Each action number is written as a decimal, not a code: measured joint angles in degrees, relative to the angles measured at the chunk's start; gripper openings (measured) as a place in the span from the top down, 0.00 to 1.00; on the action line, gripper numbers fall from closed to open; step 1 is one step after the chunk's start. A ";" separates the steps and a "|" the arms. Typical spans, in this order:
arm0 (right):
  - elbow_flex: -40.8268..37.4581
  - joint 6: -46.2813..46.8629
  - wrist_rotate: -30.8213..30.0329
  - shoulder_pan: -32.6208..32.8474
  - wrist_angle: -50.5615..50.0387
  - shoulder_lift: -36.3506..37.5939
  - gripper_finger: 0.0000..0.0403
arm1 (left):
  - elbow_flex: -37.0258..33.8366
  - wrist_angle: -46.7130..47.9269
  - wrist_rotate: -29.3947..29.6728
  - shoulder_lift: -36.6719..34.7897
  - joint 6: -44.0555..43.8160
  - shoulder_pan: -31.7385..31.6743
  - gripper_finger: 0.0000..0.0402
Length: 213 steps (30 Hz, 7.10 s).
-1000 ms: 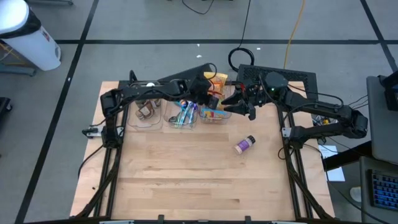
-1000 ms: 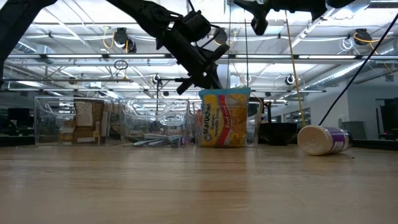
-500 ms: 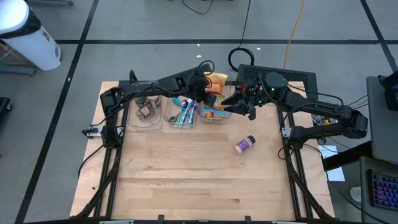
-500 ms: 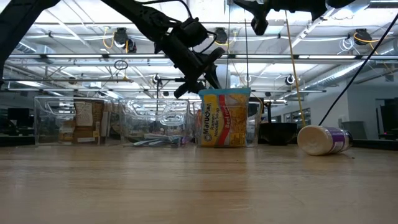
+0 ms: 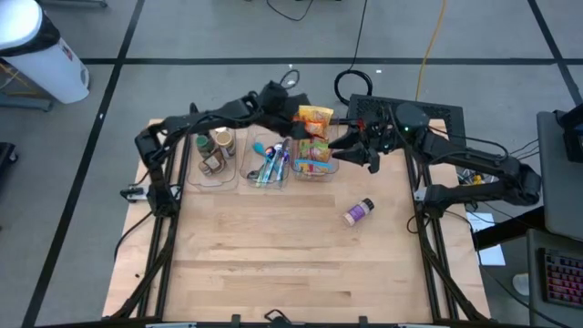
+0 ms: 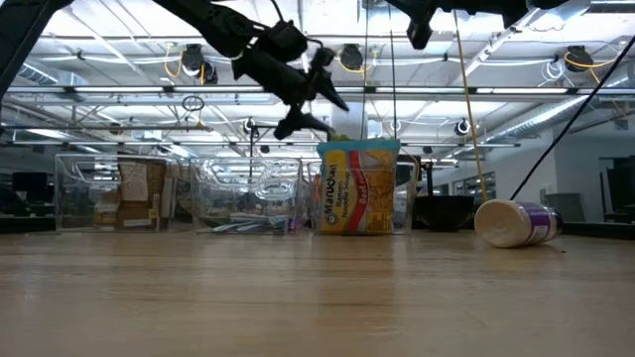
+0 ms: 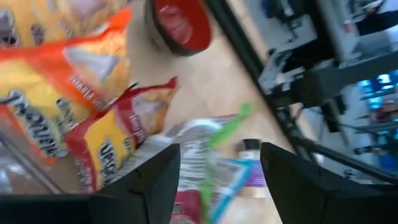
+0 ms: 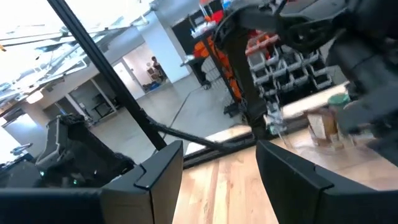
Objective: Pick & Place Food Item
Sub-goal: Put the purple spice bottle into the left transparent bin
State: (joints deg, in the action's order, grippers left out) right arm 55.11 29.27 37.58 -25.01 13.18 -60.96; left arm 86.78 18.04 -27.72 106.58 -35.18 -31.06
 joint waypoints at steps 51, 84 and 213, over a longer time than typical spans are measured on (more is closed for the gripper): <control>19.06 -23.97 -60.76 44.45 -32.06 -0.05 0.51 | 0.04 -15.32 6.23 -23.19 9.57 38.67 0.44; -3.32 -44.32 -25.71 28.46 -72.53 -4.11 0.51 | 0.09 -22.77 36.27 -22.19 5.94 40.66 0.44; 7.96 -22.36 3.62 8.64 -32.11 -1.50 0.52 | 0.13 -13.86 39.53 -14.09 5.51 36.97 0.44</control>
State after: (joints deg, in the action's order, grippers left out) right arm 63.07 6.92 41.20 -16.38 -18.93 -62.46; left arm 86.91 4.19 11.81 92.49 -29.67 5.91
